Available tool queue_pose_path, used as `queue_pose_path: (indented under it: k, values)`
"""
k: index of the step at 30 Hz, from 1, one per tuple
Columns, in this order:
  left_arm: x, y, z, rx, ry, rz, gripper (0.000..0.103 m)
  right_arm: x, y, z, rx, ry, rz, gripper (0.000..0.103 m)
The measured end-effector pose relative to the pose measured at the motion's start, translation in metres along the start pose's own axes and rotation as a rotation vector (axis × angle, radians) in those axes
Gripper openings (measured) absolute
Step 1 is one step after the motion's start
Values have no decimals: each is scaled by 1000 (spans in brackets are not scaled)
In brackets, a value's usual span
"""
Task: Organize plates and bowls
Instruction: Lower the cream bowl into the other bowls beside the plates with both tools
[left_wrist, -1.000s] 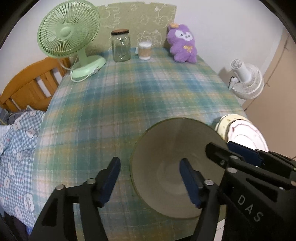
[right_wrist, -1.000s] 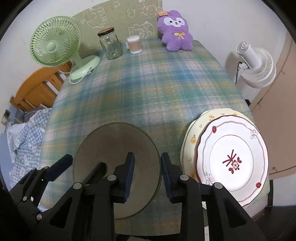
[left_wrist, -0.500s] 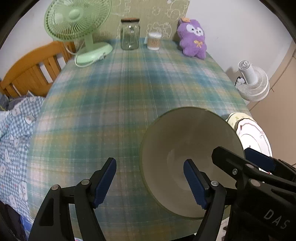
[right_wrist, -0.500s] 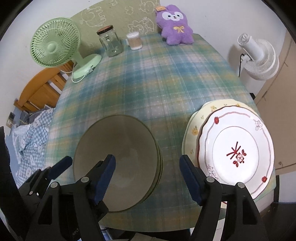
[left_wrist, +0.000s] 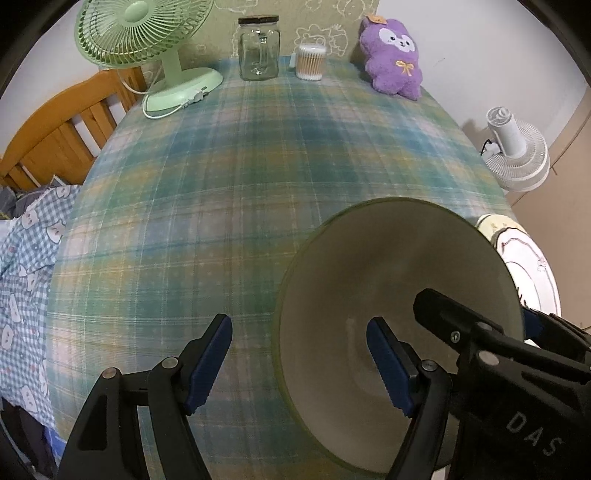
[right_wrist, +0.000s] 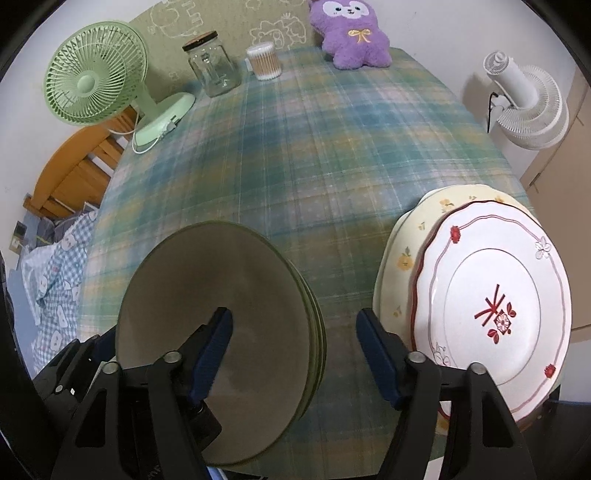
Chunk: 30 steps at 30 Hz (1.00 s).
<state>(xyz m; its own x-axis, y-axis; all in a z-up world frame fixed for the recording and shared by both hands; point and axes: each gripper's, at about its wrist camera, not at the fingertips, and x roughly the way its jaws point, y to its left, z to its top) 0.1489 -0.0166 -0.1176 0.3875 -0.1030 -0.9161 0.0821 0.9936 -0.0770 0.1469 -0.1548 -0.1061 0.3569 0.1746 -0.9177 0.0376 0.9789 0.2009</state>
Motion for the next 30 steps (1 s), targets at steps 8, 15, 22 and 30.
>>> queue_pose_path:
  k: [8, 15, 22, 30]
  values:
    - [8, -2, 1, -12, 24, 19, 72, 14, 0, 4, -5, 40, 13, 56]
    - [7, -12, 1, 36, 11, 37, 67, 19, 0, 3, 3, 67, 24, 45]
    - [5, -15, 2, 29, 35, 7, 50, 17, 2, 4, -20, 69, 19, 36]
    - [1, -11, -1, -7, 53, 2, 46, 12, 7, 1, -35, 70, -5, 35]
